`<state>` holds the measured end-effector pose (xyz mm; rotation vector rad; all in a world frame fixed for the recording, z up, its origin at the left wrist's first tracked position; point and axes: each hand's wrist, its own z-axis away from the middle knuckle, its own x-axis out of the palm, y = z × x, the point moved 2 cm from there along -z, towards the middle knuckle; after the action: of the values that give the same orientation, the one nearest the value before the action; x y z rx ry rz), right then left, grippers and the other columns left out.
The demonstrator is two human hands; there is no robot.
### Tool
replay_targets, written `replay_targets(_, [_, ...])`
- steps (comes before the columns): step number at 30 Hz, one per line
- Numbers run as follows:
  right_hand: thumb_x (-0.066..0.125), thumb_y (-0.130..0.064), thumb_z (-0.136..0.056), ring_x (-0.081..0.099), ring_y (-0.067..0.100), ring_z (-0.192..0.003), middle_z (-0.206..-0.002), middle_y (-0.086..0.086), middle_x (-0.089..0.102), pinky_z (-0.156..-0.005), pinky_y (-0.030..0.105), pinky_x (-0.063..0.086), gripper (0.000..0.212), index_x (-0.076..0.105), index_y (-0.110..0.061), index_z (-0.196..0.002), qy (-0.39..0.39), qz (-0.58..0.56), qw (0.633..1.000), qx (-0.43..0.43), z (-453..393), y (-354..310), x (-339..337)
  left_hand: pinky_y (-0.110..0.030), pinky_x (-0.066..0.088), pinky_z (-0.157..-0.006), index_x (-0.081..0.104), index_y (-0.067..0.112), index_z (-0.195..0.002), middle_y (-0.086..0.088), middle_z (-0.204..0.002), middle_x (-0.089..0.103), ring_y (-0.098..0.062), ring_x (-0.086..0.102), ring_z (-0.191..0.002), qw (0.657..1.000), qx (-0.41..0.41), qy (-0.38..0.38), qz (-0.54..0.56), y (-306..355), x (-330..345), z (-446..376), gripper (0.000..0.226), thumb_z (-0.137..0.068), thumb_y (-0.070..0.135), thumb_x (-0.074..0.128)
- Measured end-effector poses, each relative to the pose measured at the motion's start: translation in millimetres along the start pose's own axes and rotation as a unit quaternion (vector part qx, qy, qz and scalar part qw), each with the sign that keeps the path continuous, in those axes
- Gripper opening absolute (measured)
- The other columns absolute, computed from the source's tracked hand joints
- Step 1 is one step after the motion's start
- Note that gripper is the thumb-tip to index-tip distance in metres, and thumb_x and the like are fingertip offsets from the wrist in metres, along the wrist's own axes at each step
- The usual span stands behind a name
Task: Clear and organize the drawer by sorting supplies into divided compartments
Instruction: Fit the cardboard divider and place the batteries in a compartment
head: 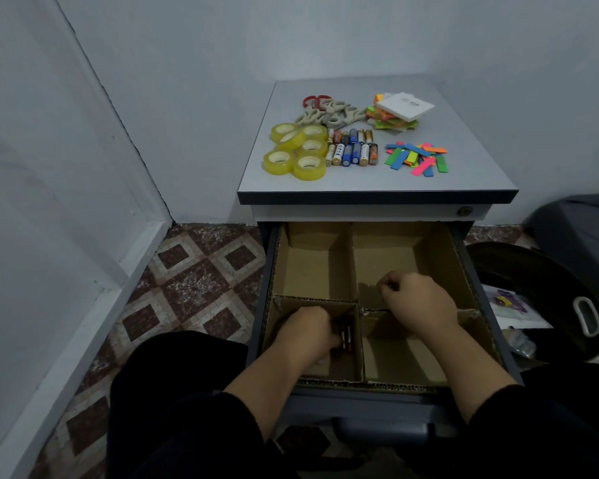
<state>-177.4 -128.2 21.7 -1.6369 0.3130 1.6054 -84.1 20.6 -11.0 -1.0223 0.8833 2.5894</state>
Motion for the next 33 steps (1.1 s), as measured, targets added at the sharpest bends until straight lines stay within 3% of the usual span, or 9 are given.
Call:
replay_targets(3, [0.044, -0.036, -0.098, 0.057, 0.008, -0.067, -0.081, -0.008, 0.061, -0.056, 0.027, 0.051, 0.024, 0.061, -0.032, -0.115, 0.006, 0.000, 1.000, -0.002, 0, 0, 0, -0.029, 0.047, -0.074, 0.060, 0.006, -0.087, -0.012, -0.094, 0.064, -0.021, 0.059, -0.086, 0.998, 0.010, 0.000, -0.061, -5, 1, 4, 0.021, -0.082, 0.023, 0.072])
replay_targets(7, [0.044, -0.035, -0.098, 0.056, 0.007, -0.066, -0.079, -0.009, 0.059, -0.053, 0.025, 0.048, 0.024, 0.061, -0.032, -0.114, 0.003, -0.002, 1.000, -0.003, -1, 1, -1, -0.032, 0.048, -0.086, 0.058, 0.002, -0.118, -0.013, -0.119, 0.062, -0.026, 0.060, -0.109, 0.987, -0.017, -0.057, -0.148, 2, 1, 1, 0.042, -0.085, 0.024, 0.071])
replay_targets(10, [0.044, -0.035, -0.098, 0.055, 0.006, -0.065, -0.078, -0.010, 0.057, -0.049, 0.023, 0.042, 0.024, 0.061, -0.031, -0.115, 0.002, -0.001, 1.000, -0.003, 0, 0, 0, -0.035, 0.051, -0.087, 0.062, 0.003, -0.109, -0.015, -0.112, 0.065, -0.028, 0.062, -0.103, 0.991, 0.044, 0.003, -0.129, 6, 1, 0, 0.033, -0.085, 0.024, 0.069])
replay_targets(17, [0.045, -0.034, -0.098, 0.056, 0.007, -0.066, -0.078, -0.008, 0.059, -0.053, 0.025, 0.048, 0.023, 0.062, -0.031, -0.113, 0.004, -0.002, 1.000, -0.002, 0, 0, 0, -0.037, 0.044, -0.093, 0.054, -0.001, -0.119, -0.018, -0.123, 0.058, -0.032, 0.055, -0.113, 0.986, 0.045, -0.024, -0.160, 17, -1, 6, 0.031, -0.093, 0.016, 0.058])
replay_targets(21, [0.044, -0.034, -0.098, 0.056, 0.008, -0.066, -0.077, -0.008, 0.058, -0.053, 0.025, 0.048, 0.023, 0.061, -0.030, -0.114, 0.003, -0.001, 1.000, 0.000, 1, 1, 0, -0.038, 0.044, -0.091, 0.054, -0.002, -0.117, -0.018, -0.120, 0.059, -0.033, 0.055, -0.112, 0.987, 0.072, 0.002, -0.144, 16, -1, 11, 0.030, -0.091, 0.011, 0.060])
replay_targets(29, [0.044, -0.035, -0.098, 0.057, 0.008, -0.065, -0.075, -0.011, 0.057, -0.057, 0.028, 0.052, 0.023, 0.061, -0.031, -0.114, 0.004, 0.000, 1.000, 0.000, 2, 0, -1, -0.037, 0.042, -0.099, 0.048, 0.000, -0.128, -0.016, -0.133, 0.052, -0.030, 0.051, -0.120, 0.980, 0.020, -0.078, -0.180, 20, -4, 2, 0.046, -0.088, 0.015, 0.066])
replay_targets(33, [0.044, -0.035, -0.098, 0.058, 0.009, -0.066, -0.077, -0.009, 0.059, -0.058, 0.029, 0.054, 0.023, 0.061, -0.031, -0.114, 0.007, -0.001, 1.000, -0.002, 1, 0, -1, -0.037, 0.040, -0.101, 0.043, 0.000, -0.133, -0.016, -0.137, 0.048, -0.030, 0.048, -0.124, 0.980, 0.008, -0.077, -0.184, 21, -4, -2, 0.053, -0.088, 0.015, 0.066])
